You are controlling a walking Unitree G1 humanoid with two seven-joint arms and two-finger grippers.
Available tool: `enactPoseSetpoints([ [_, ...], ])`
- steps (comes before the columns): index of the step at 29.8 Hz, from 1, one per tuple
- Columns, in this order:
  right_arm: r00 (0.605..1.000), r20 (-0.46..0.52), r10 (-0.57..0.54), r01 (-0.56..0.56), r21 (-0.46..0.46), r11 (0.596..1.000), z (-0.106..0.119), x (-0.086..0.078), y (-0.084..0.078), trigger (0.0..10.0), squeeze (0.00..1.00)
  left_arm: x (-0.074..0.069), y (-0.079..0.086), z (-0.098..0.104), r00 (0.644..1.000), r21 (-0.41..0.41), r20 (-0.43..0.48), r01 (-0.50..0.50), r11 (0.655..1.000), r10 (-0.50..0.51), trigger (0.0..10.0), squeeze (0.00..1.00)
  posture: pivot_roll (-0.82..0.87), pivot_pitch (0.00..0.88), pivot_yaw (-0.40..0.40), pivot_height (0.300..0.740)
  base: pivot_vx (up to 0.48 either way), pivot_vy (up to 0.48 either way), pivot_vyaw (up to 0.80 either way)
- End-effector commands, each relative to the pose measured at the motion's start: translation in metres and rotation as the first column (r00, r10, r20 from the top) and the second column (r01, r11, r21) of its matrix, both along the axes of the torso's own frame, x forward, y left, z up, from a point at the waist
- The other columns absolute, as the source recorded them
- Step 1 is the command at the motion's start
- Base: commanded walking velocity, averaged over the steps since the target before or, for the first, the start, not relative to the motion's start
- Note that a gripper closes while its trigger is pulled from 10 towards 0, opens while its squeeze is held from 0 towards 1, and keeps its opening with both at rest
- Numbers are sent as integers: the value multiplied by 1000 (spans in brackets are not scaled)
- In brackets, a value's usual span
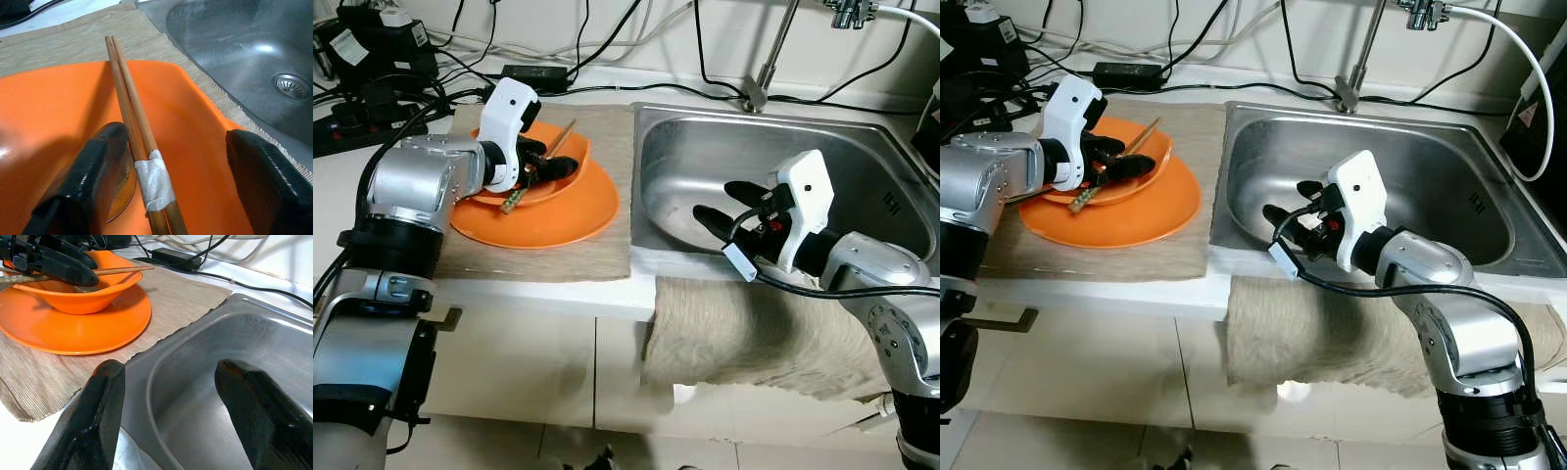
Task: Kitchen organization
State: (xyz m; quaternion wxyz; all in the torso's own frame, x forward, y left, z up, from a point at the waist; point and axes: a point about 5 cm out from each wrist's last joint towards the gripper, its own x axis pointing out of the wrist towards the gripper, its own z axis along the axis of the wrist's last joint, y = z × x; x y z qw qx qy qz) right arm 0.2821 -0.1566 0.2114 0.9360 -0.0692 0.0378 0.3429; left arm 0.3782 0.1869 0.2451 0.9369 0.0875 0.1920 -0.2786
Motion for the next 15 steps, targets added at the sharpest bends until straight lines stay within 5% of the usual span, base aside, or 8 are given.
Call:
enactPoseSetpoints([
  [1,1000,10,6,-6,-2,1000,4,-1,-2,10000,0,1,-3,8,1000,-4,14,12,1000,-12,0,0,-37,0,-23,740,0,0,0],
  [12,1000,13,11,-11,-11,1000,5,-1,-1,10000,0,3,0,10,998,40,57,-11,999,8,0,0,-40,0,-21,740,0,0,0],
  [13,1000,13,11,-11,-11,1000,5,-2,-1,10000,0,3,0,14,997,36,83,-12,999,9,10000,0,-40,0,-21,740,0,0,0],
  [15,1000,12,10,-10,-10,1000,4,-2,-1,10000,0,1,-1,24,993,21,117,-9,1000,6,10000,0,-42,0,-20,740,0,0,0],
])
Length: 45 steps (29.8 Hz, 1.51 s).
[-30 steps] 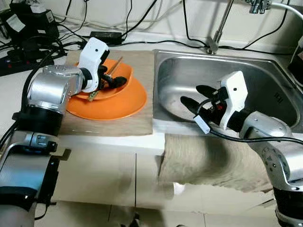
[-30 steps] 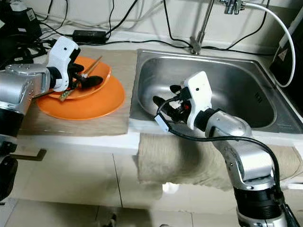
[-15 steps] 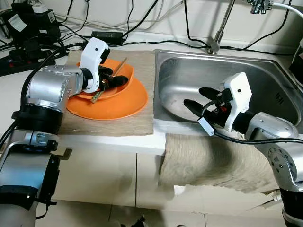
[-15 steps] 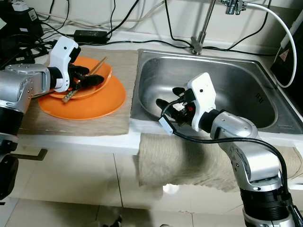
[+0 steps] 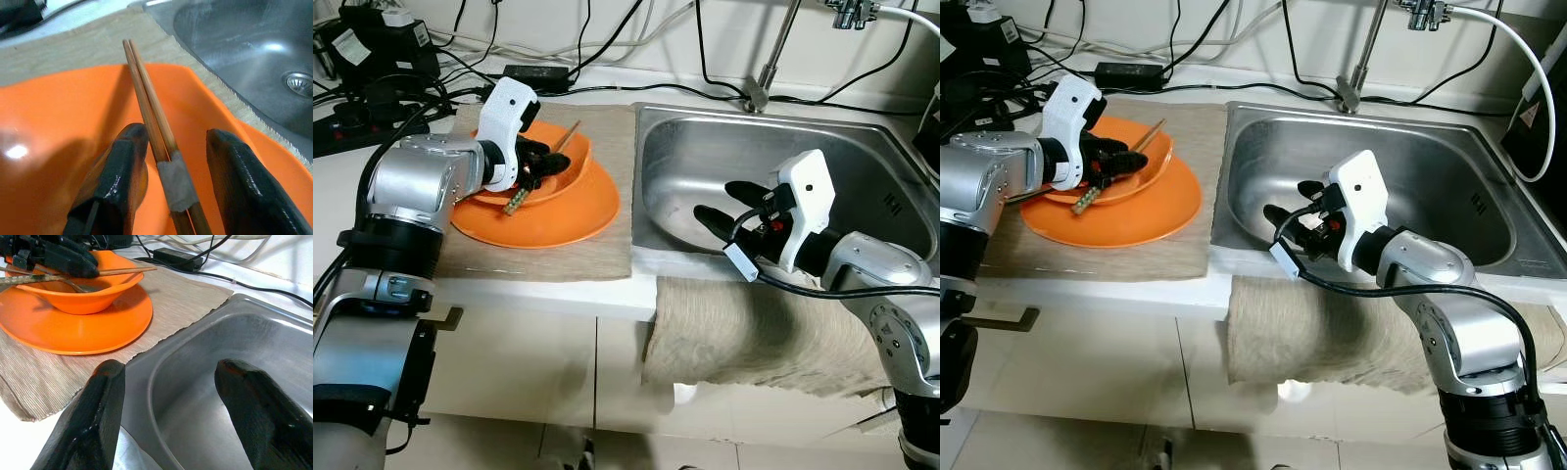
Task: Kitchen organization
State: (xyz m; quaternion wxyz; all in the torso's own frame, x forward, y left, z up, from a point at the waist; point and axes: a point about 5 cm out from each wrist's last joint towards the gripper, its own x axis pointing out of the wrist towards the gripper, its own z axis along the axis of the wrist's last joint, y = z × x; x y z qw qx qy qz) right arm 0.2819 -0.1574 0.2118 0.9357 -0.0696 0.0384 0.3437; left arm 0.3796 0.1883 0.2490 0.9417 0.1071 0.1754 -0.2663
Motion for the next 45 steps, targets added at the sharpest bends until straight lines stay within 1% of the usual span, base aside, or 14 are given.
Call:
enactPoseSetpoints([
  [1,1000,13,8,-8,-10,1000,4,-2,-1,10000,0,-2,-3,25,996,-14,86,12,1000,-11,10000,0,-42,0,-20,740,0,0,0],
  [4,1000,13,7,-7,-9,1000,4,-3,-1,10000,0,-8,-5,36,994,-29,102,40,999,-37,10000,0,-42,0,-18,740,0,0,0],
  [5,1000,13,7,-7,-9,1000,4,-3,-1,10000,0,-11,-6,40,993,-28,113,49,998,-46,10000,714,-43,0,-17,740,0,0,0],
  [6,1000,14,7,-7,-8,1000,4,-3,-1,10000,0,-13,-6,44,992,-28,118,54,998,-50,10000,1000,-42,0,-16,740,0,0,0],
  [12,1000,11,8,-8,-3,1000,4,-4,0,10000,0,-21,-2,49,995,-3,101,8,1000,-8,10000,1000,-36,0,-21,740,0,0,0],
  [15,1000,8,15,-15,-1,1000,4,-3,2,10000,0,-24,2,43,997,41,-32,-64,997,66,10000,1000,-36,0,-21,740,0,0,0],
  [24,1000,7,23,-23,-2,1000,3,-3,4,10000,0,-26,-5,40,989,-14,-107,-100,995,98,10000,1000,-28,0,-25,740,0,0,0],
  [25,1000,6,23,-23,-2,1000,2,-3,4,10000,0,-25,-6,40,988,-30,-120,-102,994,98,10000,627,-29,0,-25,740,0,0,0],
  [27,1000,5,23,-23,-4,1000,2,-3,4,10000,0,-24,-7,39,987,-38,-130,-104,994,98,10000,545,-29,0,-25,740,0,0,0],
  [29,1000,4,25,-25,-3,1000,1,-4,5,10000,0,-22,-8,37,986,-38,-131,-108,993,102,10000,545,-30,0,-23,740,0,0,0],
  [30,1000,4,25,-25,-3,1000,1,-4,5,10000,0,-21,-9,37,986,-40,-133,-108,993,102,10000,259,-32,0,-21,740,0,0,0],
  [31,1000,4,25,-25,-3,1000,1,-4,5,10000,0,-21,-9,37,986,-40,-133,-108,993,102,10000,259,-32,0,-21,740,0,0,0],
  [32,1000,4,26,-26,-6,1000,1,-4,5,10000,0,-18,-10,34,986,-16,-122,-117,993,114,10000,0,-34,0,-19,740,0,0,0],
  [45,1000,-2,30,-30,-13,999,-2,-7,7,10000,0,-7,-8,11,978,83,-106,-172,982,181,10000,0,-40,0,-12,740,0,0,0],
])
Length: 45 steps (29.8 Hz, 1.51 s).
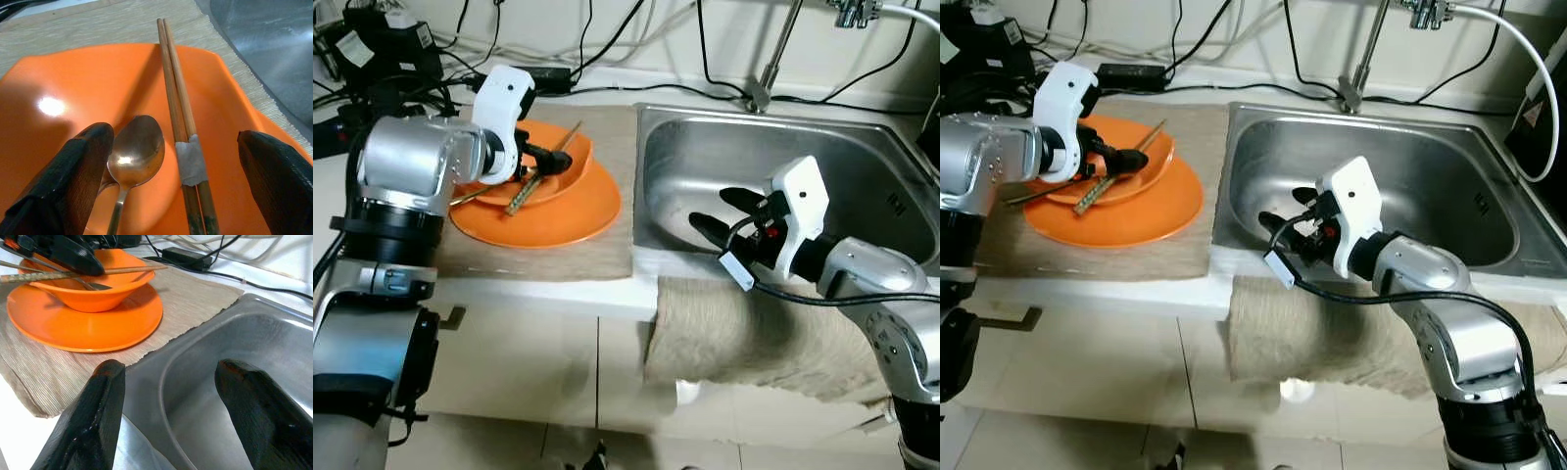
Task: Kitchen organization
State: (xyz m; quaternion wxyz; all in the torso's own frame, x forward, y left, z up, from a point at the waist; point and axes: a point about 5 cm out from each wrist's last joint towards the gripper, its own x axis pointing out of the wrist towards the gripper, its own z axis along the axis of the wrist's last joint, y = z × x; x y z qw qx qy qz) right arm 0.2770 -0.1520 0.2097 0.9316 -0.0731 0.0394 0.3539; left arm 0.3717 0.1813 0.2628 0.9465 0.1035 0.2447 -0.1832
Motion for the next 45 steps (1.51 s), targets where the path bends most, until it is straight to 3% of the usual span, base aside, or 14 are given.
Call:
enactPoseSetpoints([
  [1,1000,-2,10,-10,-8,1000,0,-2,2,10000,0,2,-1,-3,1000,21,-1,-7,1000,7,10000,0,-40,0,-12,740,0,0,0],
  [21,998,12,58,-58,-22,998,-3,-8,-1,10000,0,5,2,-22,998,-3,-62,-10,1000,10,10000,0,-41,0,-10,740,0,0,0],
  [22,998,13,59,-58,-23,998,-3,-8,-1,10000,0,5,2,-22,998,-5,-63,-8,1000,8,9412,0,-41,0,-10,740,0,0,0],
  [23,998,14,59,-59,-24,998,-3,-8,-1,10000,0,4,2,-22,998,-8,-64,-6,1000,5,4314,0,-41,0,-10,740,0,0,0],
  [25,998,15,59,-59,-24,998,-3,-8,-1,10000,0,4,2,-22,998,-11,-65,-4,1000,3,4314,0,-41,0,-10,740,0,0,0],
  [26,998,16,59,-59,-25,998,-3,-8,-1,10000,0,4,2,-22,998,-13,-65,-4,1000,3,1843,0,-42,0,-10,740,0,0,0],
  [27,998,17,59,-58,-26,998,-3,-8,-1,10000,0,4,1,-22,998,-15,-65,-3,1000,2,0,0,-42,0,-11,740,0,0,0],
  [45,998,17,58,-58,-32,998,-3,-8,-1,10000,0,3,1,-23,997,-11,-77,12,1000,-13,0,0,-42,0,-8,740,0,0,0],
])
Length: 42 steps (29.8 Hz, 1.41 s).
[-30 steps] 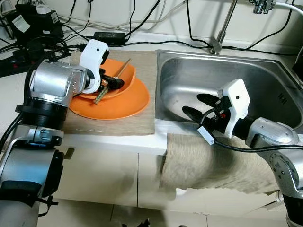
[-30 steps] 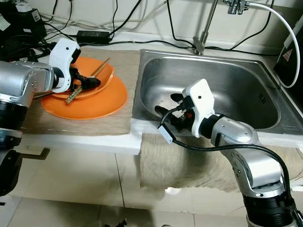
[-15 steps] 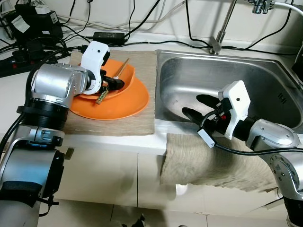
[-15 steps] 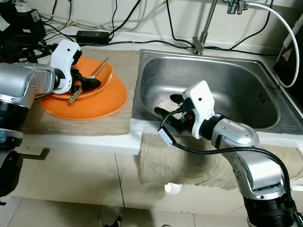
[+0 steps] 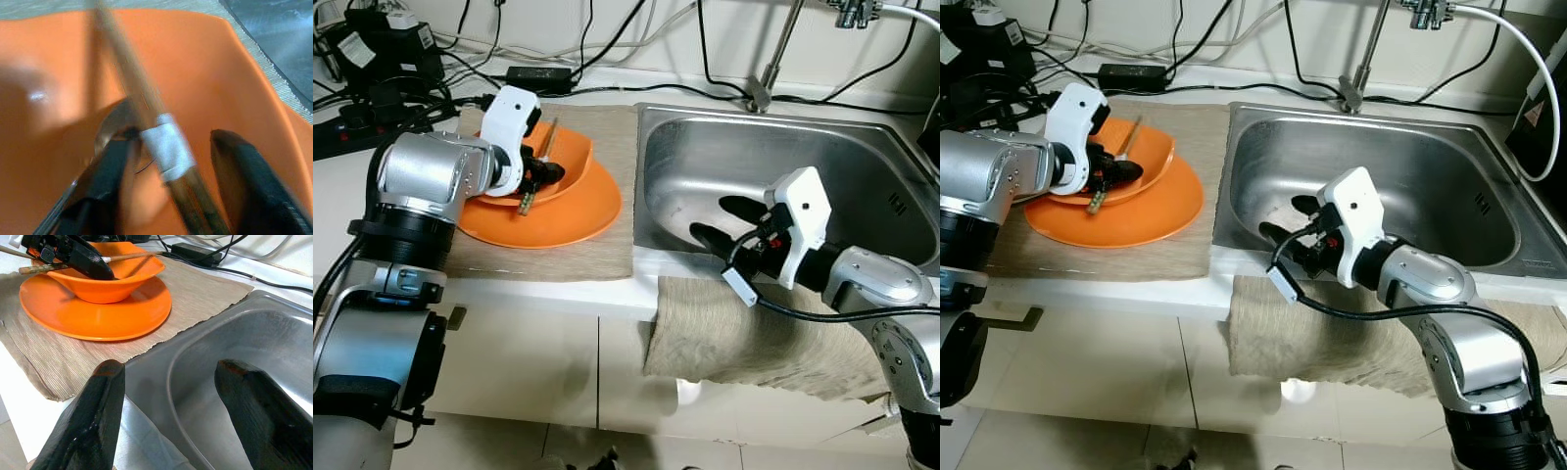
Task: Kitchen organization
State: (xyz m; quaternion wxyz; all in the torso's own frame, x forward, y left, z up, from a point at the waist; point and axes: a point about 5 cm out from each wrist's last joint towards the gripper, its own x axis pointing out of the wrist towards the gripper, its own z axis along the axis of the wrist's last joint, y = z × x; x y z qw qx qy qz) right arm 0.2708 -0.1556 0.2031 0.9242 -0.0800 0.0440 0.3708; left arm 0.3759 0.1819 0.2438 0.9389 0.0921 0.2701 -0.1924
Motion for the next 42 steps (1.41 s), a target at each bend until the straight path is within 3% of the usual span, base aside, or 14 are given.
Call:
enactPoseSetpoints([
  [1,999,24,22,-22,-16,1000,3,-2,3,10000,0,-2,0,-4,1000,3,-19,4,1000,-4,0,0,-41,0,-10,740,0,0,0],
  [19,999,30,22,-22,-19,1000,4,-2,2,10000,0,-2,-1,4,1000,-20,10,13,1000,-12,0,0,-41,0,-12,740,0,0,0],
  [31,999,49,0,-1,2,1000,8,1,2,10000,0,-8,-13,42,983,-114,173,76,991,-55,0,0,-39,0,-14,740,0,0,0],
  [32,998,55,-7,6,9,1000,8,2,2,10000,0,-9,-14,46,977,-129,206,84,988,-56,510,0,-39,0,-14,740,0,0,0],
  [33,997,71,-28,26,25,999,11,4,1,10000,0,-9,-16,53,964,-154,262,93,984,-50,0,0,-38,0,-12,740,0,0,0],
  [34,992,101,-75,68,65,996,16,8,0,10000,0,-10,-18,62,938,-181,344,107,978,-39,1647,0,-38,0,-11,740,0,0,0],
  [35,983,128,-133,118,114,986,22,13,-2,10000,0,-12,-19,71,905,-200,426,119,973,-23,2471,0,-38,0,-11,740,0,0,0],
  [36,964,151,-218,189,183,965,29,19,-5,10000,0,-14,-21,80,869,-207,495,134,969,-14,4039,0,-38,0,-11,740,0,0,0],
  [37,945,154,-288,242,263,934,35,24,-8,10000,0,-18,-25,83,851,-205,524,153,967,-24,4078,0,-38,0,-11,740,0,0,0],
  [38,945,154,-288,242,263,934,35,24,-8,10000,0,-18,-25,83,851,-205,524,153,967,-24,4078,0,-38,0,-11,740,0,0,0],
  [39,935,151,-321,260,322,910,40,26,-9,10000,0,-22,-30,84,845,-199,533,172,965,-41,4157,0,-35,0,-13,740,0,0,0],
  [40,951,86,-296,226,460,859,45,28,-5,10000,0,-35,-47,78,832,-171,541,249,953,-120,6118,0,-33,0,-15,740,0,0,0],
  [41,951,86,-296,226,460,859,45,28,-5,10000,0,-35,-47,78,832,-171,541,249,953,-120,6118,0,-33,0,-15,740,0,0,0],
  [42,974,27,-226,170,576,800,48,26,0,10000,286,-44,-59,72,827,-195,535,318,928,-171,7686,0,-31,0,-19,740,0,0,0],
])
